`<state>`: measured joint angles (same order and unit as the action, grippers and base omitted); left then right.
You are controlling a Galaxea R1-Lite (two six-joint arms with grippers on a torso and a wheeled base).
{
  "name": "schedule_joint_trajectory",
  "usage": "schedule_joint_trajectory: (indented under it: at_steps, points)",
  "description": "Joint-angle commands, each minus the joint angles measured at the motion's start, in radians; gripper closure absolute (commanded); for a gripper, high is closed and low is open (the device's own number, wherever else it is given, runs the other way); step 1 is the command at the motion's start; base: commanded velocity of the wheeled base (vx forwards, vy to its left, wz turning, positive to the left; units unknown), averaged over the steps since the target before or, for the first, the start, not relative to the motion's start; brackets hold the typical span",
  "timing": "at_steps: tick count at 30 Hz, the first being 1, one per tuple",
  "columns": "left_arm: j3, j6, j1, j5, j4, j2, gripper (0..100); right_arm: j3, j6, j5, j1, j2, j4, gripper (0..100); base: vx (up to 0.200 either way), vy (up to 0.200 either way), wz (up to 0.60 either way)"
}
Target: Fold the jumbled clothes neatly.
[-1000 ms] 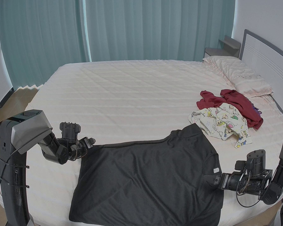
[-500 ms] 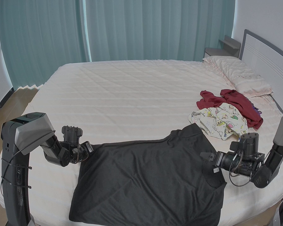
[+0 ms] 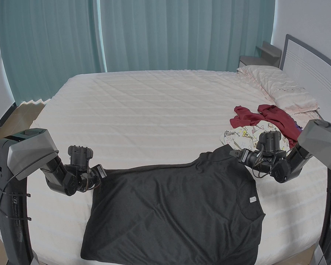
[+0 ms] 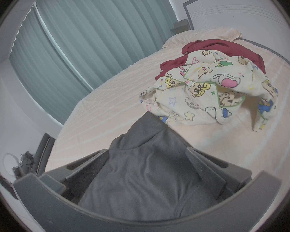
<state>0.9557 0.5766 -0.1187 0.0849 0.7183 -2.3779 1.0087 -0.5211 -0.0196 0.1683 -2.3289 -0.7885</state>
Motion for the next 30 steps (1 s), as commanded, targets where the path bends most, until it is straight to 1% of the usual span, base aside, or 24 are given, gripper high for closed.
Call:
schedule_joint_trajectory:
  at_steps: [1, 3, 6, 7, 10, 17, 18, 21, 26, 30]
  points:
    - [-0.106, 0.002, -0.012, 0.001, 0.004, 0.114, 100, 0.223, 0.013, 0.047, -0.026, -0.227, 0.089, 0, 0.000, 0.000, 0.00]
    - [-0.129, 0.002, -0.012, -0.001, 0.003, 0.135, 100, 0.257, 0.024, 0.047, -0.035, -0.248, 0.103, 0, 0.000, 0.000, 0.00]
    - [-0.160, 0.000, -0.012, 0.001, 0.004, 0.157, 100, 0.326, 0.088, 0.044, -0.056, -0.296, 0.100, 0, 0.000, 0.000, 0.00]
    - [-0.166, 0.000, -0.012, 0.001, 0.004, 0.161, 100, 0.340, 0.096, 0.044, -0.058, -0.303, 0.098, 0, 0.000, 0.000, 0.00]
    - [-0.183, 0.000, -0.010, 0.003, 0.004, 0.161, 100, 0.386, 0.107, 0.035, -0.058, -0.325, 0.101, 0, 0.000, 0.000, 0.00]
    - [-0.193, 0.000, -0.009, 0.004, 0.004, 0.158, 100, 0.475, 0.099, 0.020, -0.049, -0.375, 0.101, 0, 0.000, 0.000, 0.00]
    - [-0.193, 0.000, -0.009, 0.004, 0.004, 0.158, 100, 0.475, 0.096, 0.004, -0.046, -0.379, 0.101, 100, 0.000, 0.000, 0.00]
    - [-0.192, 0.000, -0.006, 0.004, 0.004, 0.154, 100, 0.464, 0.092, -0.033, -0.041, -0.379, 0.095, 100, 0.000, 0.000, 0.00]
    - [-0.180, -0.003, -0.001, 0.006, 0.004, 0.143, 100, 0.458, 0.036, -0.026, -0.046, -0.359, 0.041, 100, 0.000, 0.000, 0.00]
    - [-0.158, -0.003, 0.004, 0.009, 0.006, 0.143, 100, 0.369, -0.013, -0.037, -0.061, -0.274, -0.012, 100, 0.000, 0.000, 0.00]
